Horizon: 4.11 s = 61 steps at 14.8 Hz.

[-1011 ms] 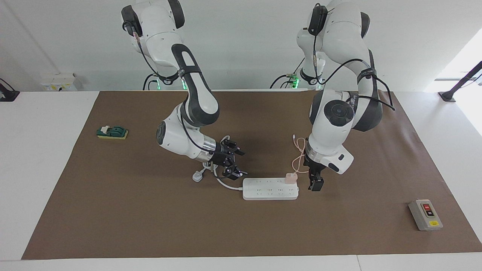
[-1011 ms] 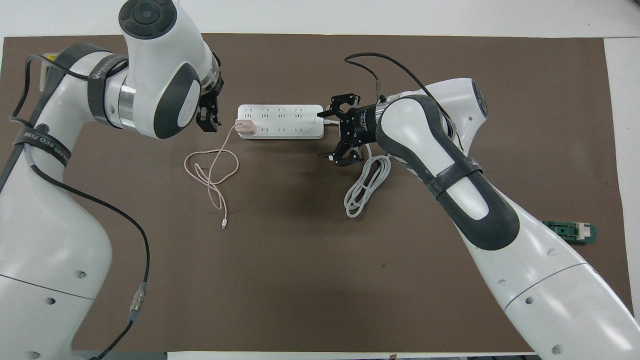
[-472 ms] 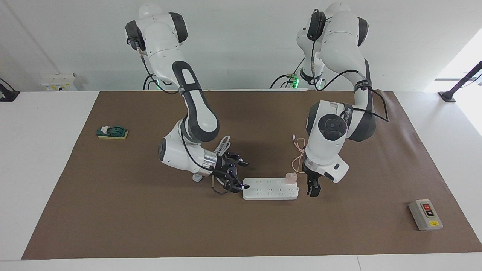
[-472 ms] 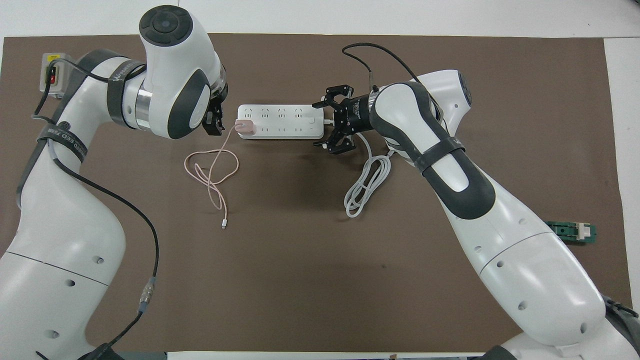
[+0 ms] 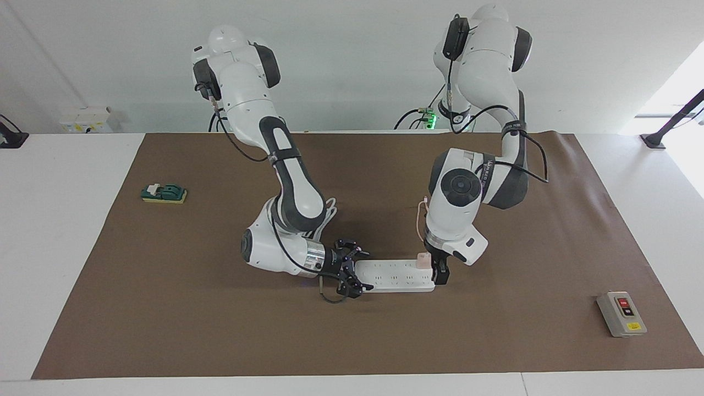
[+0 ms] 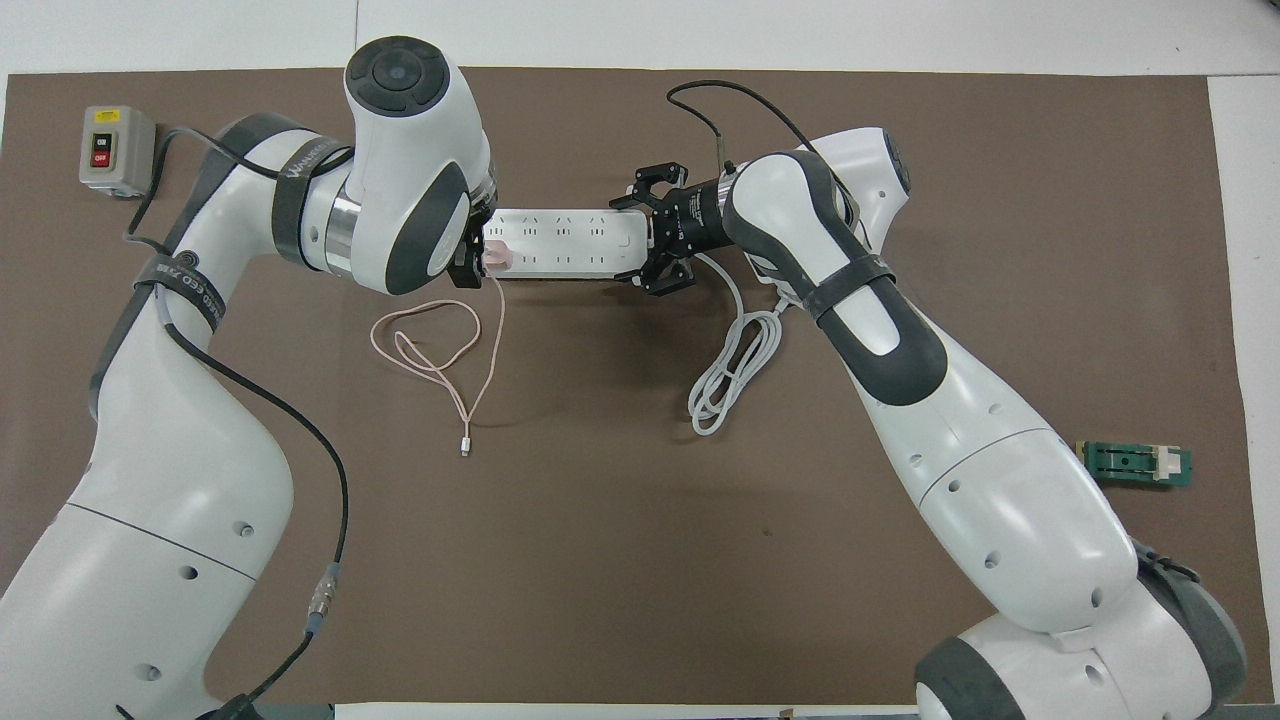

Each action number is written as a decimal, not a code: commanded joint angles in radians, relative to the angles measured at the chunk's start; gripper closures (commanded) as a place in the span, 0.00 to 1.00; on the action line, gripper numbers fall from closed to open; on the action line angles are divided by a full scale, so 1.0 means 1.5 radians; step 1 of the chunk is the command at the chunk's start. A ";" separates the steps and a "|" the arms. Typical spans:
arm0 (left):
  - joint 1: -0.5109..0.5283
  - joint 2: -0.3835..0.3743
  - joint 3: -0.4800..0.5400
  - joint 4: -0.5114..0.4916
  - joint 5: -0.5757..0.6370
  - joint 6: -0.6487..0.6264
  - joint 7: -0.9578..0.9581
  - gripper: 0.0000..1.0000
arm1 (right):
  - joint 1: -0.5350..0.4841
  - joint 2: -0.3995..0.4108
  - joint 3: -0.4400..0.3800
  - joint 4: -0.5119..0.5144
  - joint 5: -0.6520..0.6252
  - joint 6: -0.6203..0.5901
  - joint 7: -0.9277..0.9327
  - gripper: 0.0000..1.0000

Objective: Unplug charger and place it aside
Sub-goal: 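Grasp the pink charger with the left gripper while the right gripper holds the strip, then pull the pink charger out of the strip with the left gripper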

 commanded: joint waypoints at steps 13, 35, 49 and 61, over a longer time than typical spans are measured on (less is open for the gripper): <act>-0.017 -0.043 0.006 -0.106 0.003 0.084 -0.029 0.00 | 0.009 0.024 -0.003 0.021 -0.013 0.023 -0.052 0.26; -0.016 -0.057 0.007 -0.155 0.006 0.132 -0.030 0.97 | 0.009 0.021 -0.002 0.002 -0.007 0.043 -0.053 0.37; -0.013 -0.084 0.002 -0.059 0.003 -0.025 0.011 1.00 | 0.009 0.020 -0.002 0.001 -0.003 0.045 -0.053 0.37; 0.028 -0.180 0.004 -0.116 -0.006 -0.036 0.706 1.00 | 0.008 0.019 -0.003 0.001 -0.002 0.045 -0.043 0.17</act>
